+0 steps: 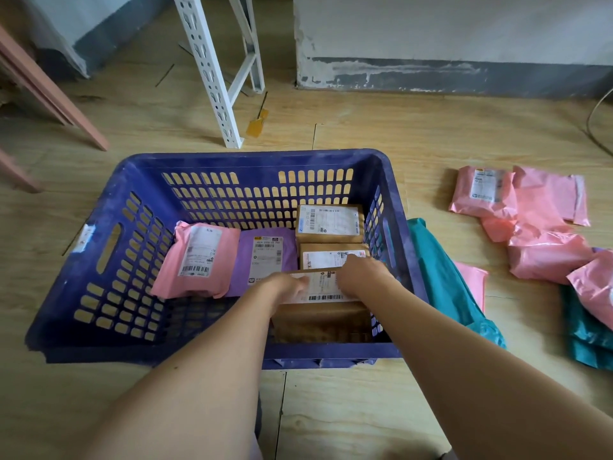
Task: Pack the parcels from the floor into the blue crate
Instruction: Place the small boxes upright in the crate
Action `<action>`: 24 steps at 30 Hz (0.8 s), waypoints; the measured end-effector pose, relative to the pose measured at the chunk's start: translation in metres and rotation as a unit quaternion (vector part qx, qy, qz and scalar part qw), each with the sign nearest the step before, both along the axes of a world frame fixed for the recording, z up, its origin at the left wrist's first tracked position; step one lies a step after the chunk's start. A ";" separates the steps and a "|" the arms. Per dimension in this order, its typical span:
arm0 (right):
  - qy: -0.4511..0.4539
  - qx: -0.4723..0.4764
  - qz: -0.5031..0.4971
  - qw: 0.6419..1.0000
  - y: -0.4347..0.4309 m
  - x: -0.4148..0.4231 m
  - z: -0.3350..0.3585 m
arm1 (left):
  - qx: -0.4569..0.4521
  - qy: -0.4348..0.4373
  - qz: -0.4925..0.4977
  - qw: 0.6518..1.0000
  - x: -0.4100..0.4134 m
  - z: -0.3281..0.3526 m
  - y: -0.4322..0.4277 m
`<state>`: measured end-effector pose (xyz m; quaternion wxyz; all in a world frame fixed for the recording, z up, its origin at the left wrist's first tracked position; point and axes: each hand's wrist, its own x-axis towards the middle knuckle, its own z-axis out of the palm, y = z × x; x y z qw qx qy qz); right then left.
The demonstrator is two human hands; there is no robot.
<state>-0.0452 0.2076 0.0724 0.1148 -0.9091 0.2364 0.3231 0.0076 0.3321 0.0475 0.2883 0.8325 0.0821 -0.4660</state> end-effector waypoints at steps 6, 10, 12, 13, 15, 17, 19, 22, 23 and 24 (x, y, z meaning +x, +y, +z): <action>-0.039 0.011 -0.045 0.998 -0.003 -0.002 0.009 | -0.059 -0.007 0.039 0.997 -0.002 -0.010 0.004; -0.018 0.070 -0.046 0.996 -0.013 0.002 0.022 | -0.122 0.015 0.097 0.988 0.002 -0.017 0.012; 0.005 0.127 -0.043 0.991 -0.017 0.004 0.026 | -0.148 0.026 0.116 0.982 0.002 -0.019 0.014; 0.018 0.146 -0.031 0.989 -0.017 0.004 0.028 | -0.156 0.027 0.122 0.980 0.000 -0.020 0.014; 0.030 0.151 0.005 0.988 -0.019 0.002 0.029 | -0.167 0.016 0.133 0.977 -0.003 -0.022 0.011; 0.058 0.130 0.019 0.990 -0.020 -0.002 0.024 | -0.161 0.000 0.130 0.978 -0.005 -0.023 0.007; 0.081 0.078 0.036 0.993 -0.016 -0.008 0.014 | -0.141 -0.009 0.092 0.986 -0.005 -0.025 0.004; 0.072 0.019 0.047 0.996 -0.011 -0.017 -0.003 | -0.087 -0.016 0.025 0.996 -0.008 -0.030 -0.003; 0.058 0.012 0.035 0.998 -0.010 -0.019 -0.009 | -0.068 -0.020 0.008 0.997 -0.009 -0.031 -0.005; 0.044 0.007 0.023 0.999 -0.009 -0.021 -0.013 | -0.057 -0.021 -0.001 0.998 -0.010 -0.032 -0.007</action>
